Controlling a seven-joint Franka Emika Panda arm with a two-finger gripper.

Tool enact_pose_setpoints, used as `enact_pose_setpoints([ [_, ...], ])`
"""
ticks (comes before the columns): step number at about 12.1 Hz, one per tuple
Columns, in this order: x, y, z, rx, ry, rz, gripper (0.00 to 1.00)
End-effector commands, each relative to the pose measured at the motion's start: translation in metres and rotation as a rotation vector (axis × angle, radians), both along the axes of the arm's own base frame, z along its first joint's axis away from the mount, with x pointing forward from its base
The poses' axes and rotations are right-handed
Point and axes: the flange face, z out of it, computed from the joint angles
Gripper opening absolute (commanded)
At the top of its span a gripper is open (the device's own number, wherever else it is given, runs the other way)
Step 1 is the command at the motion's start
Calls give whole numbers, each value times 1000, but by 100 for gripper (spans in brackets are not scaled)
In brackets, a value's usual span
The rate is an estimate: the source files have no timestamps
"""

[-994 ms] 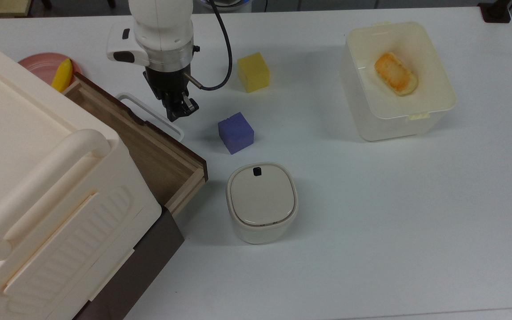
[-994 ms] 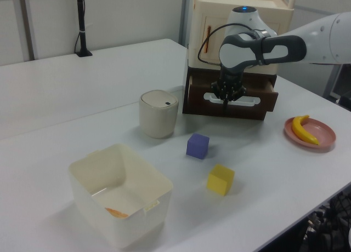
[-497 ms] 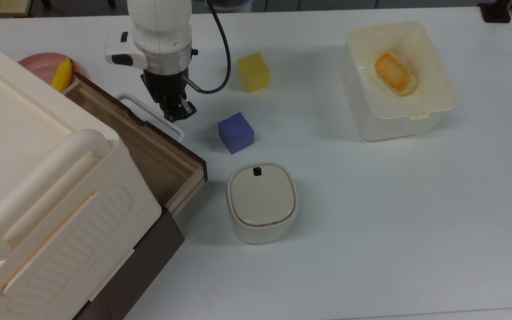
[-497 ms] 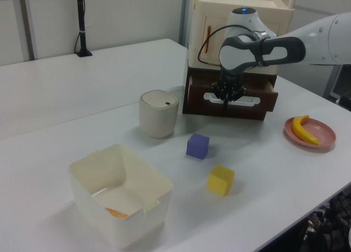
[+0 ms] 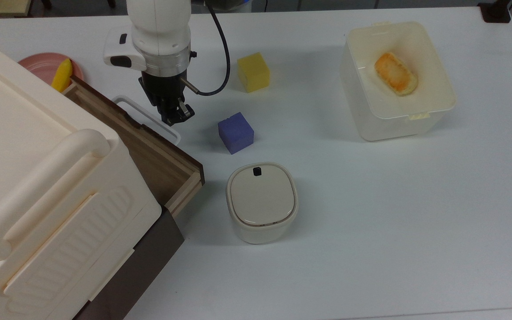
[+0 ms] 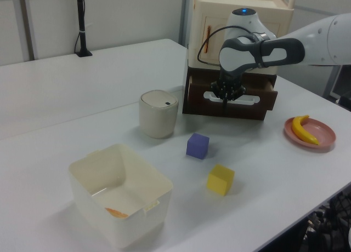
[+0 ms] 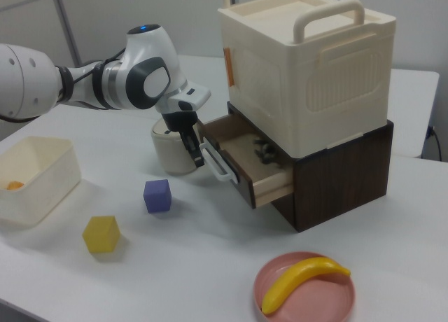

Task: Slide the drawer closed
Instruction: 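Push the drawer front with the gripper into the wooden unit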

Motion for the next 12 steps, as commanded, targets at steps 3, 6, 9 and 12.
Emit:
enact_pose_setpoints([
  [3,11,-12,6,-31,-93,-4,0],
  [6,14,-18,11,-46,-138,3,0],
  [9,26,-25,15,-53,-168,2,0],
  [12,28,-32,10,-62,-164,-1,0],
])
